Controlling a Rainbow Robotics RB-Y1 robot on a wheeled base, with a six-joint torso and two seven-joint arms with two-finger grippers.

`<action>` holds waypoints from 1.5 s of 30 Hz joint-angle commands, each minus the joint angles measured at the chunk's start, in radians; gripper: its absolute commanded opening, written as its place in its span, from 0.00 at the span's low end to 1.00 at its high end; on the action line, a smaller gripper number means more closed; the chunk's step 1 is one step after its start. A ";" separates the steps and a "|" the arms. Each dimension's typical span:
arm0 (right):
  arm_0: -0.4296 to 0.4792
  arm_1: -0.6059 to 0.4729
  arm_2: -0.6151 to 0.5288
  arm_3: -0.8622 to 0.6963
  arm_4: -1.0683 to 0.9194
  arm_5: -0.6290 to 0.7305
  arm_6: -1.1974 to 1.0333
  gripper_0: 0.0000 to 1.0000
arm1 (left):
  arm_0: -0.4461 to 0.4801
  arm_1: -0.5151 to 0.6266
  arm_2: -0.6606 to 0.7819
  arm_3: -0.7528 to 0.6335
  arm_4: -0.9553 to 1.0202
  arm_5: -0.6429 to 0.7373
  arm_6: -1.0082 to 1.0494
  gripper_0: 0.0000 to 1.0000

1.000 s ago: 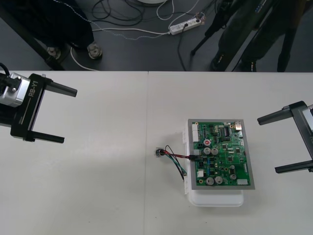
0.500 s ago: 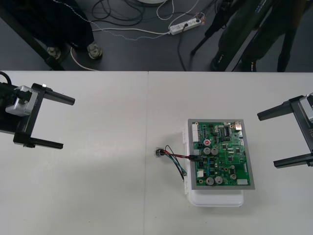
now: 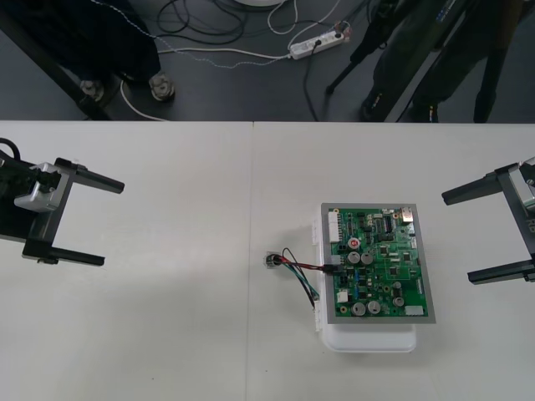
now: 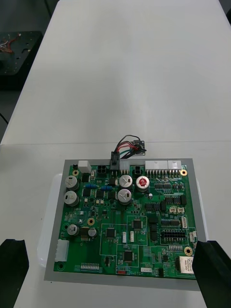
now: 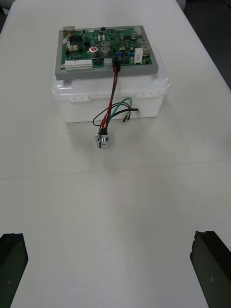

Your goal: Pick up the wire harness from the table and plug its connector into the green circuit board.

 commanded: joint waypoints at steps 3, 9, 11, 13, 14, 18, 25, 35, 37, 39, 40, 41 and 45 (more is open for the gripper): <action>-0.028 0.001 -0.033 -0.001 0.006 -0.004 0.007 1.00 | 0.022 0.042 0.023 -0.011 -0.010 -0.034 0.072 1.00; -0.028 0.001 -0.033 -0.001 0.006 -0.004 0.007 1.00 | 0.022 0.042 0.022 -0.013 -0.012 -0.034 0.072 1.00; -0.028 0.001 -0.033 -0.001 0.006 -0.004 0.007 1.00 | 0.022 0.042 0.022 -0.013 -0.012 -0.034 0.072 1.00; -0.028 0.001 -0.033 -0.001 0.006 -0.004 0.007 1.00 | 0.022 0.042 0.022 -0.013 -0.012 -0.034 0.072 1.00; -0.028 0.001 -0.033 -0.001 0.006 -0.004 0.007 1.00 | 0.022 0.042 0.022 -0.013 -0.012 -0.034 0.072 1.00; -0.028 0.001 -0.033 -0.001 0.006 -0.004 0.007 1.00 | 0.022 0.042 0.022 -0.013 -0.012 -0.034 0.072 1.00; -0.028 0.001 -0.033 -0.001 0.006 -0.004 0.007 1.00 | 0.022 0.042 0.022 -0.013 -0.012 -0.034 0.072 1.00; -0.028 0.001 -0.033 -0.001 0.006 -0.004 0.007 1.00 | 0.022 0.042 0.022 -0.013 -0.012 -0.034 0.072 1.00; -0.028 0.001 -0.033 -0.001 0.006 -0.004 0.007 1.00 | 0.022 0.042 0.022 -0.013 -0.012 -0.034 0.072 1.00; -0.028 0.001 -0.033 -0.001 0.006 -0.004 0.007 1.00 | 0.022 0.042 0.022 -0.013 -0.012 -0.034 0.072 1.00; -0.028 0.001 -0.033 -0.001 0.006 -0.004 0.007 1.00 | 0.022 0.042 0.022 -0.013 -0.012 -0.034 0.072 1.00; -0.028 0.001 -0.033 -0.001 0.006 -0.004 0.007 1.00 | 0.022 0.042 0.022 -0.013 -0.012 -0.034 0.072 1.00; -0.028 0.001 -0.033 -0.001 0.006 -0.004 0.007 1.00 | 0.022 0.042 0.022 -0.013 -0.012 -0.034 0.072 1.00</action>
